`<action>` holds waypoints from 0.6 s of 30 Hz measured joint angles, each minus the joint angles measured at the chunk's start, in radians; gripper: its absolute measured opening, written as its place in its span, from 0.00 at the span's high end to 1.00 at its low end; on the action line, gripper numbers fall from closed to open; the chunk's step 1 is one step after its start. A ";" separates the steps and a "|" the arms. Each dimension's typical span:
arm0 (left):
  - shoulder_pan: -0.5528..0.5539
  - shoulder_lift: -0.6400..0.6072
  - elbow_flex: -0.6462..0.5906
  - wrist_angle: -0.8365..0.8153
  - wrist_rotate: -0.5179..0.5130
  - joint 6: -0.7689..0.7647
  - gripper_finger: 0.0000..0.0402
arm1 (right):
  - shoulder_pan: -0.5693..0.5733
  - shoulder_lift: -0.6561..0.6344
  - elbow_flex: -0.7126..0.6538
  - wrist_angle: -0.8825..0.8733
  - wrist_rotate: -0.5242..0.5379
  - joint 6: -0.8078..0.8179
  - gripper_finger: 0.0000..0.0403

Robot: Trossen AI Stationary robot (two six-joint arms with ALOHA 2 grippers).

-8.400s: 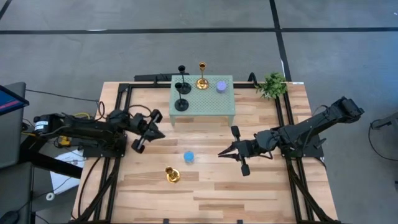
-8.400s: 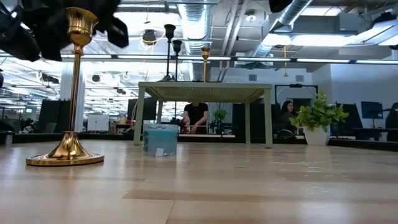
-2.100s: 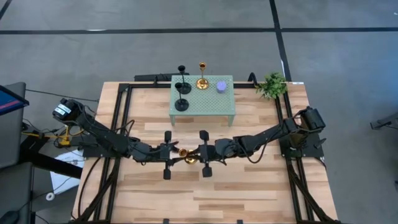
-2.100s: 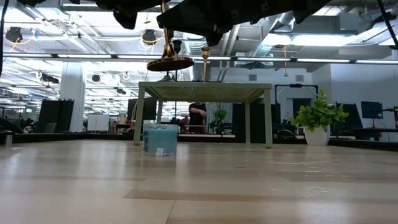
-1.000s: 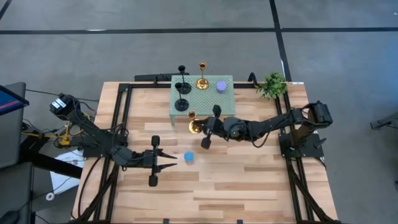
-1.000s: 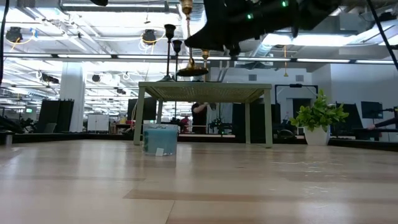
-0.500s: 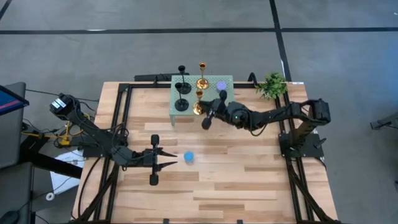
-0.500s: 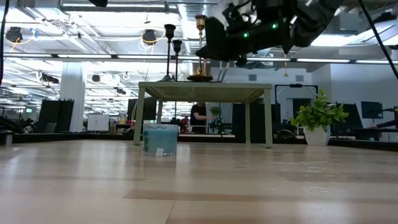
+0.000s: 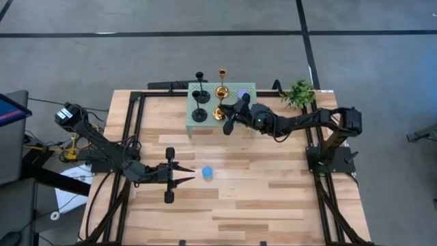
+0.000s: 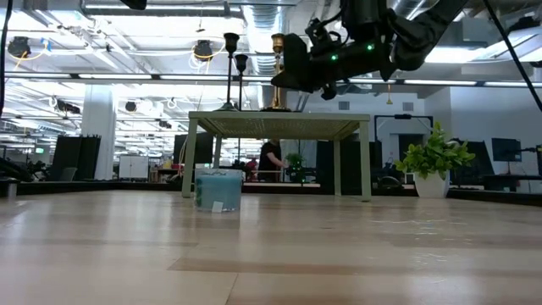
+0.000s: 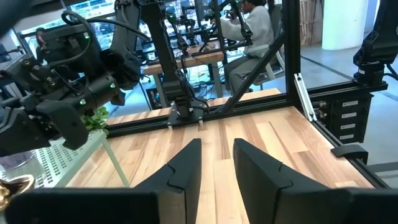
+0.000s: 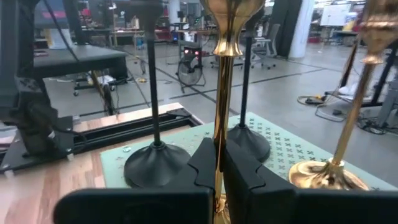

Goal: Pick & Place candle stick holders
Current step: Put the golden candle holder on the shelf aligned with the golden candle holder

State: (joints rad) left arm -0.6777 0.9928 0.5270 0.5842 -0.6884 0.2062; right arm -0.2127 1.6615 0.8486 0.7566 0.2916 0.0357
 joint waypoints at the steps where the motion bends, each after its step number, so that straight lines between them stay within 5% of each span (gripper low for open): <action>1: 0.000 0.000 0.000 0.000 0.000 0.000 0.76 | 0.000 0.000 0.000 -0.008 -0.004 0.000 1.00; 12: 0.000 0.000 0.000 0.001 0.000 0.000 0.76 | 0.000 0.000 0.001 -0.056 -0.006 0.000 0.99; 18: 0.000 0.000 0.000 0.001 0.000 0.000 0.76 | 0.002 0.000 0.001 -0.065 -0.003 -0.008 0.86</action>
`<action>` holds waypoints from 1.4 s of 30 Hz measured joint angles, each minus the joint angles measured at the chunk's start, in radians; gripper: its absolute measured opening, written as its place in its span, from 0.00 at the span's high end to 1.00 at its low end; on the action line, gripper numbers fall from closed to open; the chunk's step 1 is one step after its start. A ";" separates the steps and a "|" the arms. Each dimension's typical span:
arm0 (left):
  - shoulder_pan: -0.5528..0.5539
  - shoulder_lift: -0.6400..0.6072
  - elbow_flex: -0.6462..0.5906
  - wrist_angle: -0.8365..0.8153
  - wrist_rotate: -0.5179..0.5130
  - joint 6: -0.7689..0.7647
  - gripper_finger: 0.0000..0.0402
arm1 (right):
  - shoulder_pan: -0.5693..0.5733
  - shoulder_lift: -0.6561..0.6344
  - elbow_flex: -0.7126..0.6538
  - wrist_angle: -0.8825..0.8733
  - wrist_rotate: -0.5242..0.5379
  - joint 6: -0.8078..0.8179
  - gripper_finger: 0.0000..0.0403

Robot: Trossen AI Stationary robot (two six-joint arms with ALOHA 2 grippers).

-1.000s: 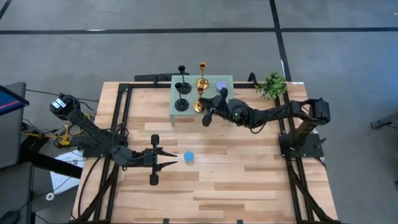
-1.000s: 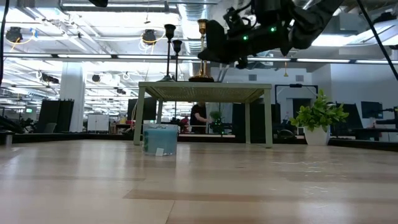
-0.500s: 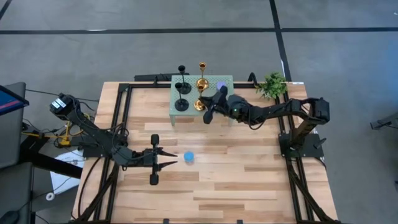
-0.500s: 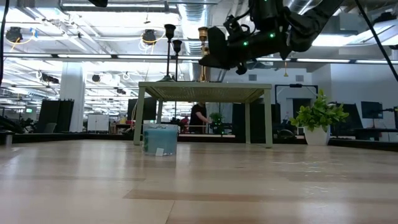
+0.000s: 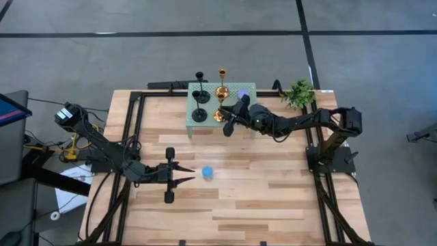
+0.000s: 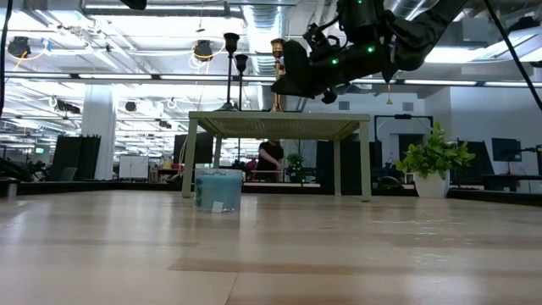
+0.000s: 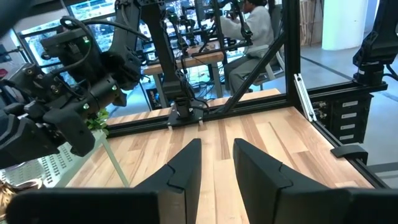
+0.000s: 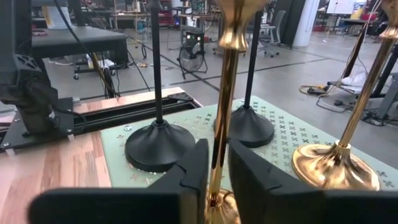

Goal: Pick & Place candle stick holders
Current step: Put the golden candle holder on the shelf aligned with the golden candle holder, then put the blue scented candle on the shelf aligned with the purple scented candle

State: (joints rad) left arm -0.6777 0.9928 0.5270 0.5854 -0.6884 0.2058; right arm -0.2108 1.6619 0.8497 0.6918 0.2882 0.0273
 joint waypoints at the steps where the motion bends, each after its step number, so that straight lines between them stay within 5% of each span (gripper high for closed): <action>1: 0.000 0.000 0.000 0.000 0.000 0.000 0.76 | 0.000 0.000 0.000 0.000 0.000 0.000 0.84; 11: 0.000 0.000 0.000 0.000 0.000 0.000 0.76 | 0.039 -0.103 0.000 -0.099 0.001 -0.061 0.71; 20: 0.000 0.000 0.000 -0.001 0.000 0.000 0.76 | 0.179 -0.348 0.000 -0.633 -0.007 0.008 0.73; 23: 0.000 0.000 0.000 -0.001 0.000 0.000 0.76 | 0.242 -0.377 0.000 -0.714 -0.081 0.083 0.74; 32: 0.000 0.000 0.000 -0.001 0.001 0.000 0.76 | 0.429 -0.268 -0.001 -0.642 -0.412 0.230 0.76; 42: 0.000 0.000 0.000 -0.001 0.001 -0.001 0.76 | 0.543 -0.049 -0.001 -0.483 -0.421 0.062 0.76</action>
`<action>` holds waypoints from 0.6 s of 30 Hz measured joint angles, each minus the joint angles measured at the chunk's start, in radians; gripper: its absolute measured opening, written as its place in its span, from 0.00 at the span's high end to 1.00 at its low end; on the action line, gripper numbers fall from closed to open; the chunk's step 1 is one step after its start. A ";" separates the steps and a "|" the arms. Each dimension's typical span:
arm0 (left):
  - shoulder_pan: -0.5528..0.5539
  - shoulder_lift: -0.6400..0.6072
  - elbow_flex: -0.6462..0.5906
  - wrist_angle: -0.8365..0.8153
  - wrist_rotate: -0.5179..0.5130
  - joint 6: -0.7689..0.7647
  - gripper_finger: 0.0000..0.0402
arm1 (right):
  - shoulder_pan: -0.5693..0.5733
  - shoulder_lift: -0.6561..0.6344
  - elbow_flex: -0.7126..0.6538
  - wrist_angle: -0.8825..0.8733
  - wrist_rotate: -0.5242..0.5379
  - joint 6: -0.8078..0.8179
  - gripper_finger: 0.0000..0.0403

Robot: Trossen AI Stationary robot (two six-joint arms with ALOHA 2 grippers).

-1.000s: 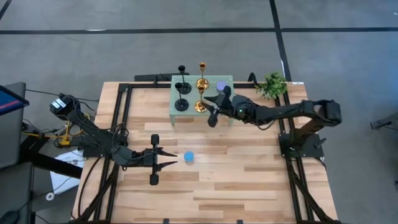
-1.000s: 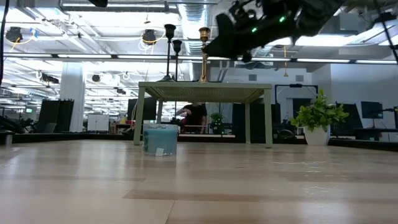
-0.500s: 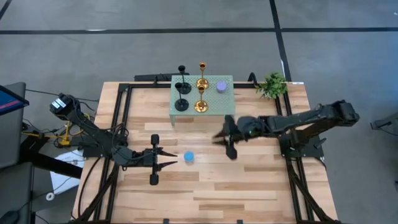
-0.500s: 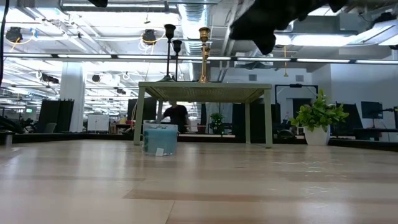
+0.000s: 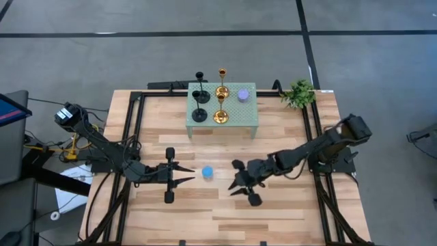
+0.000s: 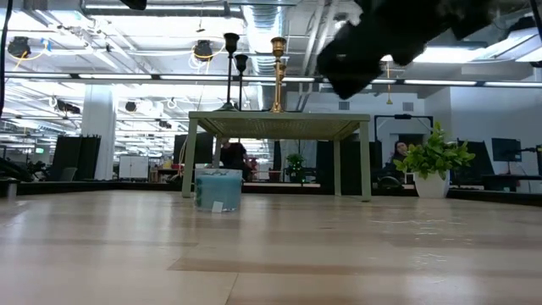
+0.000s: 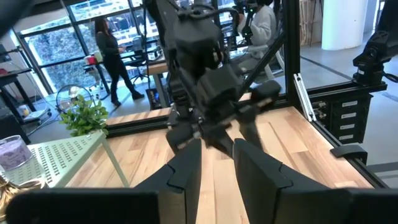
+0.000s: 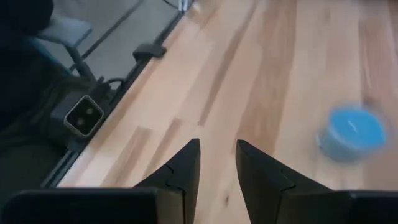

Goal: Pick & Place candle stick holders
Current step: Put the blue scented candle on the shelf aligned with the purple scented candle

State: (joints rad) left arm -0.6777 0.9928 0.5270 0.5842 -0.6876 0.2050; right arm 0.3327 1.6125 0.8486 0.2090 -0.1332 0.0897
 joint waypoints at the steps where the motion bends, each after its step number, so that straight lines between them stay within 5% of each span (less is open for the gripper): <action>1: 0.000 0.000 0.000 0.000 0.000 0.000 0.76 | 0.002 0.030 0.000 0.068 0.001 -0.006 0.76; 5: 0.000 0.000 0.000 0.000 0.000 0.000 0.76 | 0.000 0.129 0.015 0.249 0.001 -0.020 0.76; 18: 0.000 0.000 0.000 0.000 0.000 0.000 0.76 | -0.023 0.257 0.194 0.057 0.142 -0.244 0.76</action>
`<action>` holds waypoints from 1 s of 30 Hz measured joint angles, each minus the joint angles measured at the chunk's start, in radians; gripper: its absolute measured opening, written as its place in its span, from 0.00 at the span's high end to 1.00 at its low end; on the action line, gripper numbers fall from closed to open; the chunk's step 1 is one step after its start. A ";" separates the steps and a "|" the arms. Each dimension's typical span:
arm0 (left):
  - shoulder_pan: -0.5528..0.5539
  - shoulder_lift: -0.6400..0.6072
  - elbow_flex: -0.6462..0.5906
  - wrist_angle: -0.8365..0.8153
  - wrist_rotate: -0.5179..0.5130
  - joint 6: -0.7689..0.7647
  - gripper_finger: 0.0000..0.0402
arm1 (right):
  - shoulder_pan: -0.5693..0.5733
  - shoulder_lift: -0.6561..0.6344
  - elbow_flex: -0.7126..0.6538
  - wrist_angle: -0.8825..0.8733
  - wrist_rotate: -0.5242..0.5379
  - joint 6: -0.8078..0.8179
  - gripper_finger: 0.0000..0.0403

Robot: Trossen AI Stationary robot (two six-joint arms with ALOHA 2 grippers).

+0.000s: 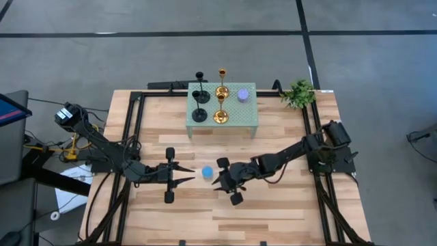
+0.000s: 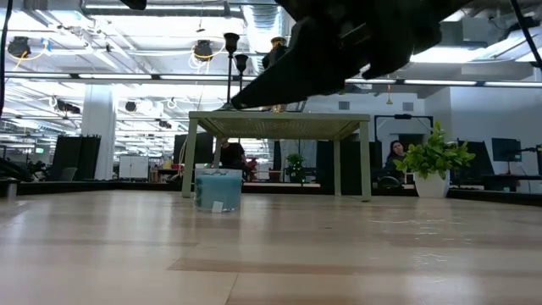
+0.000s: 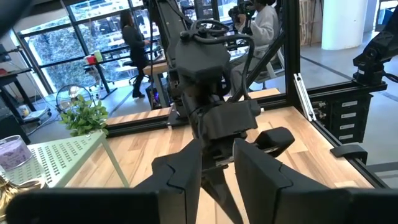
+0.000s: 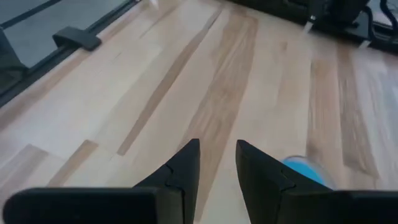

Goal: Pick & Place candle stick holders
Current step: Put the blue scented candle on the shelf aligned with the purple scented candle

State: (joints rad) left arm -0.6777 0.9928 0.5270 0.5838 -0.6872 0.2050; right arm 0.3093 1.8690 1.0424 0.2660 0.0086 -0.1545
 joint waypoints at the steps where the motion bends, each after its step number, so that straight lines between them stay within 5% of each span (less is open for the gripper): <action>1: 0.000 0.000 0.000 0.000 0.000 0.000 0.76 | -0.003 0.001 0.000 -0.003 0.000 0.001 0.76; 15: 0.000 0.000 0.000 0.000 0.000 0.000 0.76 | -0.042 0.045 -0.001 -0.041 0.118 -0.040 0.76; 30: 0.000 0.000 0.000 0.000 0.000 0.000 0.76 | -0.076 0.082 0.001 0.014 0.109 -0.082 0.76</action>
State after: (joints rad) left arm -0.6777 0.9928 0.5270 0.5842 -0.6872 0.2050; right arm 0.2333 1.9514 1.0431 0.2801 0.1180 -0.2365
